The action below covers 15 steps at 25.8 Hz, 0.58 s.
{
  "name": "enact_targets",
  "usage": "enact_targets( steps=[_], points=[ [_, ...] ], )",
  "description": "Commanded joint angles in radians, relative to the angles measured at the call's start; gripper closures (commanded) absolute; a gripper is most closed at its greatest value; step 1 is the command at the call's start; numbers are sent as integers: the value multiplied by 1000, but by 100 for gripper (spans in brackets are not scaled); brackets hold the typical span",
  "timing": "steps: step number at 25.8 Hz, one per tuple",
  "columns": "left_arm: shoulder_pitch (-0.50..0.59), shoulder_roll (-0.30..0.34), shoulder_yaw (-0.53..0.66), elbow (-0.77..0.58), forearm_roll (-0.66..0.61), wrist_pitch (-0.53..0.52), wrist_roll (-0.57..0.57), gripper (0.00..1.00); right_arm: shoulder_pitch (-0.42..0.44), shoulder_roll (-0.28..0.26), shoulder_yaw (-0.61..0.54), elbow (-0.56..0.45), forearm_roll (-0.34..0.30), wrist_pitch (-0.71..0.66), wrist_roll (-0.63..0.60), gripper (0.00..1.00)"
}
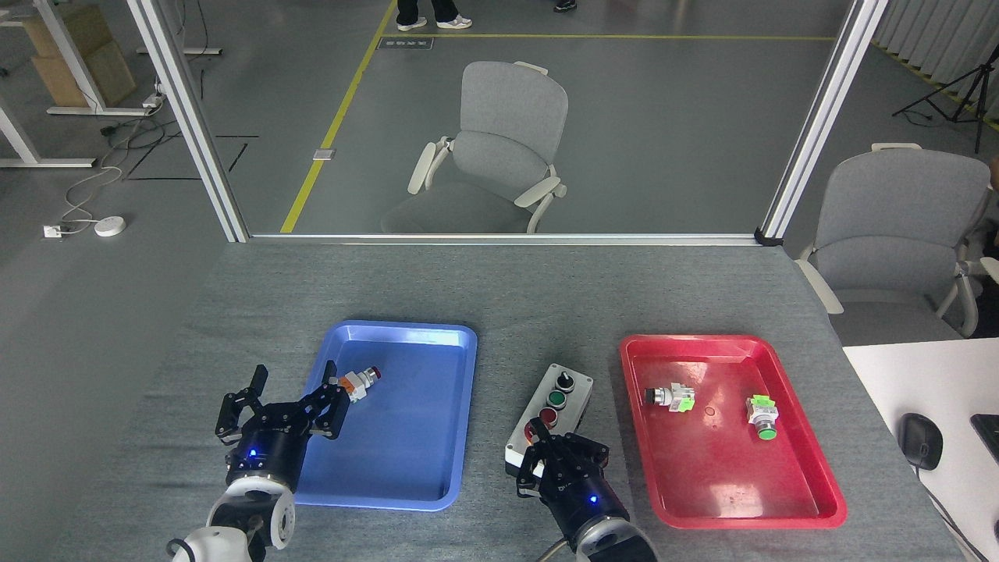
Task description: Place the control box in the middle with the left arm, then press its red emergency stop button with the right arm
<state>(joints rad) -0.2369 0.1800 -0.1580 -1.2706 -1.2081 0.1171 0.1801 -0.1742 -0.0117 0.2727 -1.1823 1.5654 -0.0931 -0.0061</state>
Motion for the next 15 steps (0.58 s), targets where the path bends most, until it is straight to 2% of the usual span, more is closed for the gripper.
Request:
enact_targets(
  steps=[1,6,9,10,11,13,14,15],
  points=[
    [-6,-2,9,10,2,-1,18,1,1,-7,0,17,-1,0,20,100],
    [-27,-2,8,3,1,15,13,1,1,-8,-1,20,-7,7,23,100],
    [-39,-2,8,5,1,15,10,1,1,-8,-15,-37,-19,47,-32,100],
    [-39,-2,8,7,1,15,10,1,1,-8,-21,-59,-25,58,-58,93],
    [-39,-2,8,7,1,15,10,1,2,-10,-36,-74,-33,69,-77,77],
    [-39,-4,8,7,1,15,10,1,10,-13,-93,-106,-48,84,-91,26],
    [-39,-4,8,7,1,15,10,1,13,-14,-115,-115,-56,84,-92,9],
    [-41,-4,8,7,1,15,10,1,16,-16,-132,-120,-61,84,-94,2]
  ],
)
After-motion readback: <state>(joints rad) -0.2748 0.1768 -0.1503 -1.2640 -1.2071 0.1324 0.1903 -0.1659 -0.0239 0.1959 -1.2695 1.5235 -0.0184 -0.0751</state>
